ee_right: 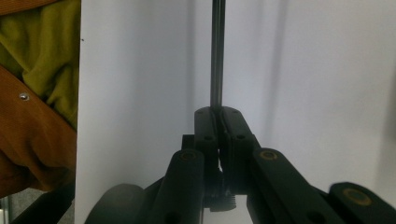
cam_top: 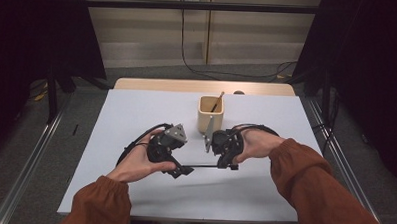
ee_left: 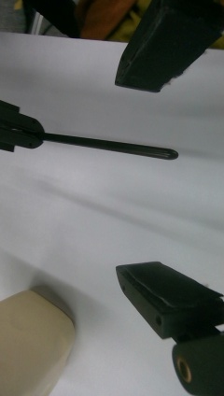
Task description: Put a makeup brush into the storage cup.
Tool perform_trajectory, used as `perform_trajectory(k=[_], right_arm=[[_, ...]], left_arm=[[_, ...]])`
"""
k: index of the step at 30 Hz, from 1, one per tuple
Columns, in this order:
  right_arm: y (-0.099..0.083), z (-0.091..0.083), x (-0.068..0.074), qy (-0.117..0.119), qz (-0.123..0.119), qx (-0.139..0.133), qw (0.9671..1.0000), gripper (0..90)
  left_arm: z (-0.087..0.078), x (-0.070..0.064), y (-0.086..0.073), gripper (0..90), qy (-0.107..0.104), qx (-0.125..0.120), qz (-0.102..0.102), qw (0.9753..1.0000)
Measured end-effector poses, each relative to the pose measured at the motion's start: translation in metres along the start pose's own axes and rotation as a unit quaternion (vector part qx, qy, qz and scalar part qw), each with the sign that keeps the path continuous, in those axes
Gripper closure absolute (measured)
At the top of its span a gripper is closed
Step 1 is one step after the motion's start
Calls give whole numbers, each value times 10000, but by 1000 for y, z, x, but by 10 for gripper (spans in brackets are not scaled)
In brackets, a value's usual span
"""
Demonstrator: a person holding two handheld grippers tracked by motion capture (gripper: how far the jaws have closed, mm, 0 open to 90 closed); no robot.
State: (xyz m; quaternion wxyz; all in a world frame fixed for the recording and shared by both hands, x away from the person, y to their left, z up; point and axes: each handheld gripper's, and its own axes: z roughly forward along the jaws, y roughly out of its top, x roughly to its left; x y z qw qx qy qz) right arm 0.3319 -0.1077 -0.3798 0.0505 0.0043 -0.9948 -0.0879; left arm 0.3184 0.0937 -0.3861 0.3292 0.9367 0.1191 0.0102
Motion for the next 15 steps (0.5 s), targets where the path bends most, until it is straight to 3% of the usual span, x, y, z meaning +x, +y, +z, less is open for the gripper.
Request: perform_trajectory(k=[4,8,10,13,15], right_arm=[[0,1,-1,28,-8,-43,10000,862],[4,2,-1,29,-46,-30,10000,862],[5,4,-2,26,-104,-1,9999,862],[8,5,-1,40,-126,-8,9999,862],[9,5,-1,19,-157,-45,9999,862]], left_arm=[[2,0,0,104,-121,275,22,9995],[0,3,-1,233,-114,552,-77,9984],[-1,5,-3,251,-104,554,-107,9984],[-1,6,-4,375,-252,687,-83,9973],[0,5,-4,439,-341,745,35,9966]])
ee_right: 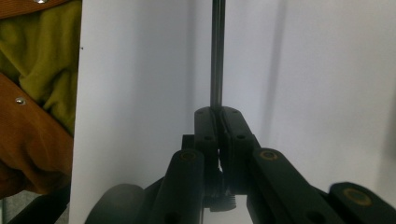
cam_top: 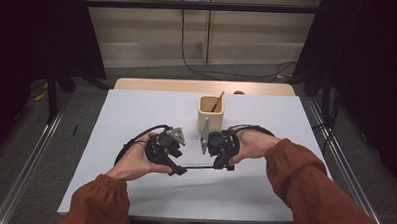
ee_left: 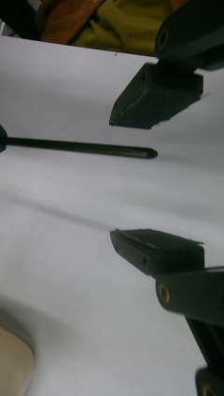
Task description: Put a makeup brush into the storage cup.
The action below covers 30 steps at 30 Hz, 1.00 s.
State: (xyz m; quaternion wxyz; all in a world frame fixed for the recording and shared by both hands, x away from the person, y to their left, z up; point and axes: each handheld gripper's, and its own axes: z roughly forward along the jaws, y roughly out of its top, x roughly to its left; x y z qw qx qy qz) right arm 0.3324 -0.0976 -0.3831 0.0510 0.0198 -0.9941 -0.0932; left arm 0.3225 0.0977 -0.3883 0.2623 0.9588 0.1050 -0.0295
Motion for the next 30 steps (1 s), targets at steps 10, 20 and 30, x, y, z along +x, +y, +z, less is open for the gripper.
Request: perform_trajectory(k=[10,20,30], right_arm=[[7,4,2,-1,-107,21,9999,862],[4,1,2,-50,-118,-24,9999,862],[2,0,1,-158,-133,-54,9998,862]], left_arm=[[10,0,1,663,-261,158,98,9995],[16,1,4,716,-322,112,39,9994],[19,-2,7,838,-354,-69,60,9993]])
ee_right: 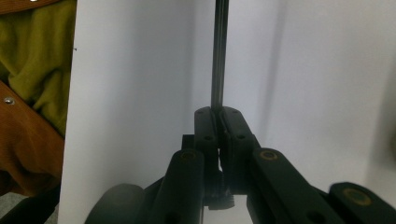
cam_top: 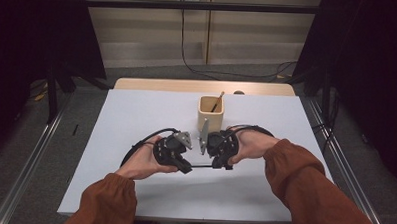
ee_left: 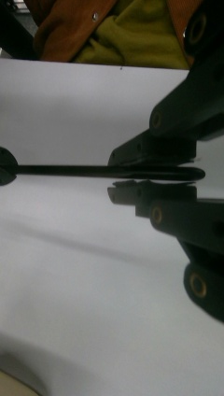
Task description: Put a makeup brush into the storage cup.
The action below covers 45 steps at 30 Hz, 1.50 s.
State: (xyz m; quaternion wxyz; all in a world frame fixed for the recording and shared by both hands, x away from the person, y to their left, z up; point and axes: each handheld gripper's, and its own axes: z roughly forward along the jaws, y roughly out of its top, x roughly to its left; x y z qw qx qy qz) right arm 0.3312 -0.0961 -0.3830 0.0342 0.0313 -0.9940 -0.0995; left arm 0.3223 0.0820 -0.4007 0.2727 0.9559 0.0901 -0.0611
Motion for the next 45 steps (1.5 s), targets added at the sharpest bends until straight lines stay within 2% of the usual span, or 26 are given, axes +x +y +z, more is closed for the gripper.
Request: perform_trajectory(k=[4,8,10,13,17,22,28,30,35,38,43,44,45], right_arm=[[-2,1,0,-14,-16,-47,10000,862],[-5,0,0,-16,28,-89,10000,859],[-6,1,0,-37,65,-164,9998,858],[-8,1,-1,-42,102,-214,9997,845],[-13,2,-2,-84,115,-369,9992,789],[-17,2,-1,-152,198,-592,9979,697],[-22,0,-4,-255,340,-1017,9939,624],[-23,-1,-5,-253,478,-1070,9928,605],[-26,0,-4,-295,513,-1178,9913,512],[-29,-3,-3,-326,576,-1356,9885,471],[-36,-5,1,-407,668,-1633,9835,368],[-38,-5,2,-433,702,-1681,9823,331],[-41,-5,2,-456,746,-1751,9807,315]], left_arm=[[1,1,0,844,-71,-49,-15,10000],[1,3,0,849,-109,-97,-117,9998],[0,4,-1,849,-145,-124,-96,9998],[0,3,-1,852,-90,-115,-13,9999],[-1,3,-1,853,-95,-118,66,9999],[-4,5,-4,853,-127,-245,-2,9996],[-4,5,-5,853,-106,-265,-25,9996],[-3,5,-7,853,-155,-305,-61,9994],[-3,4,-9,853,-193,-307,-72,9993],[-4,3,-9,853,-178,-335,-1,9993],[-2,1,-10,853,-176,-381,-35,9991],[0,1,-11,853,-271,-366,-48,9990],[0,1,-11,853,-276,-355,-45,9990]])
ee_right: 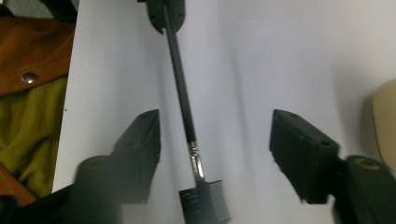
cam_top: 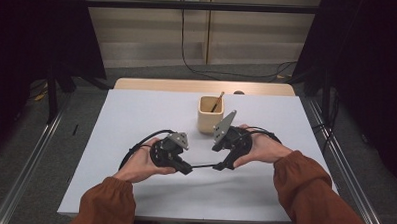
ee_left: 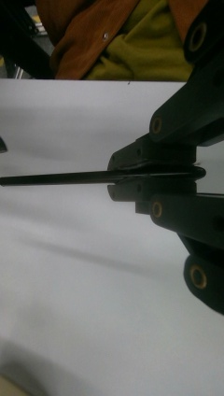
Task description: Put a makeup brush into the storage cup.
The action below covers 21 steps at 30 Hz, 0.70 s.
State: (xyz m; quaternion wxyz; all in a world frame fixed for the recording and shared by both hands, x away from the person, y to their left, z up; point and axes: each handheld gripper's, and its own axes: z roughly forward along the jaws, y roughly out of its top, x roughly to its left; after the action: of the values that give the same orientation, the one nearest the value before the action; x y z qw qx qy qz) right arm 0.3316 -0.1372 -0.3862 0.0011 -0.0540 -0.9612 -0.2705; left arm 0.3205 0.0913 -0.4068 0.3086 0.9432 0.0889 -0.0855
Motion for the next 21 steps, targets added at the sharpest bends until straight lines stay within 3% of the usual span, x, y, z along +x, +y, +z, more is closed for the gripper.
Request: perform_trajectory(k=[7,12,15,21], right_arm=[[-10,-4,2,-117,171,-316,9993,190],[-14,-11,5,-265,412,-703,9963,81],[-17,-13,6,-324,498,-842,9947,62],[-26,-17,8,-477,638,-1138,9903,27]], left_arm=[[0,0,-2,852,48,-107,-61,9999],[-4,-1,-5,852,166,-195,-88,9996],[-4,-4,-6,852,251,-207,-85,9994],[-3,-6,-11,852,216,-263,-111,9994]])
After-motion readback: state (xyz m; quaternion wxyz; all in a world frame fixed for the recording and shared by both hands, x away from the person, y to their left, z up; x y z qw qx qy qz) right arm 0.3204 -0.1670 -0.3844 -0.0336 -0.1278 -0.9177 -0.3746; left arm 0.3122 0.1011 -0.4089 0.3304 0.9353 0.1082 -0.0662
